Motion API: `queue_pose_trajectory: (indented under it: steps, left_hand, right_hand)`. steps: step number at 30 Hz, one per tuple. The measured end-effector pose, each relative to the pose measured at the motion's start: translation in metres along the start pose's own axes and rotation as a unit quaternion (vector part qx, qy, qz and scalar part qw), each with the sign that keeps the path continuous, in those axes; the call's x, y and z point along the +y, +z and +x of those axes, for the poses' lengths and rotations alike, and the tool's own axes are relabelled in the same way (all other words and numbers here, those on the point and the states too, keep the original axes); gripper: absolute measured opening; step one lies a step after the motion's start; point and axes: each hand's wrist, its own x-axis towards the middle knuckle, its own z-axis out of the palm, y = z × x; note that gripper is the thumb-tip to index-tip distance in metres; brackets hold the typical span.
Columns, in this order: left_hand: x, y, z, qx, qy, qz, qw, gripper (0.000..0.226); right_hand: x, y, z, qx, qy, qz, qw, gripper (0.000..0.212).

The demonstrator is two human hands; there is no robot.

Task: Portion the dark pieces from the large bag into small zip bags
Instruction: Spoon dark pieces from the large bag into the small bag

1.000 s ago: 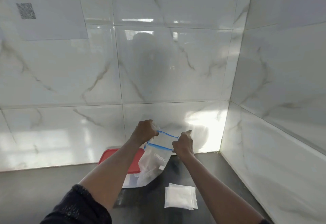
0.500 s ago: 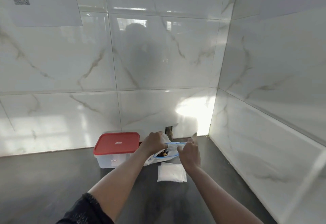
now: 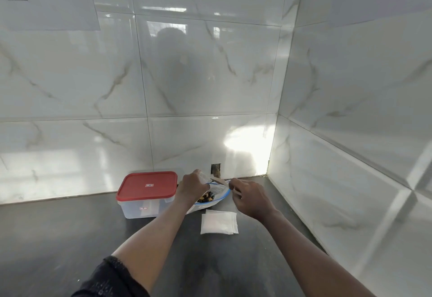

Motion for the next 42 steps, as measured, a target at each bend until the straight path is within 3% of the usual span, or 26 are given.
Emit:
queue_pose_trajectory:
  steps: [7,13,18,22,25,28,30,34,39,42]
  left_hand:
    - [0.0,0.003,-0.001,0.017,-0.029,-0.023,0.999,0.039]
    - [0.0,0.001,0.001,0.021,-0.047,-0.037,0.998,0.035]
    - [0.0,0.002,0.001,-0.009,-0.012,-0.022,1.0,0.036]
    - [0.001,0.002,0.0,-0.003,0.004,-0.025,1.0,0.034]
    - [0.001,-0.001,-0.001,0.016,0.011,-0.044,0.999,0.036]
    - [0.001,-0.003,-0.002,0.025,0.029,-0.046,0.998,0.039]
    - [0.002,-0.003,-0.004,0.018,0.044,-0.035,0.998,0.039]
    - [0.002,-0.003,-0.01,0.016,0.051,-0.043,0.998,0.036]
    - [-0.002,-0.007,-0.015,0.016,0.053,-0.029,0.998,0.039]
    - [-0.003,-0.008,-0.018,0.02,0.059,-0.013,0.998,0.039]
  right_hand:
    - [-0.001,0.008,-0.007,0.107,-0.04,0.082,0.99,0.01]
    - [0.0,0.004,-0.005,0.117,-0.062,0.103,0.986,0.016]
    - [-0.005,0.017,-0.002,0.063,-0.061,0.008,0.996,0.022]
    - [-0.022,0.028,0.006,-0.029,-0.051,-0.067,0.996,0.012]
    - [-0.023,0.037,0.004,-0.114,-0.076,-0.15,0.979,0.013]
    - [-0.024,0.038,0.0,-0.205,-0.07,-0.195,0.956,0.028]
    - [-0.03,0.036,0.004,-0.227,-0.032,-0.182,0.956,0.03]
    - [-0.04,0.039,0.014,-0.166,0.035,-0.128,0.977,0.031]
    - [-0.051,0.056,0.013,-0.26,0.078,-0.096,0.958,0.034]
    - [-0.05,0.065,0.012,-0.251,0.124,-0.073,0.957,0.033]
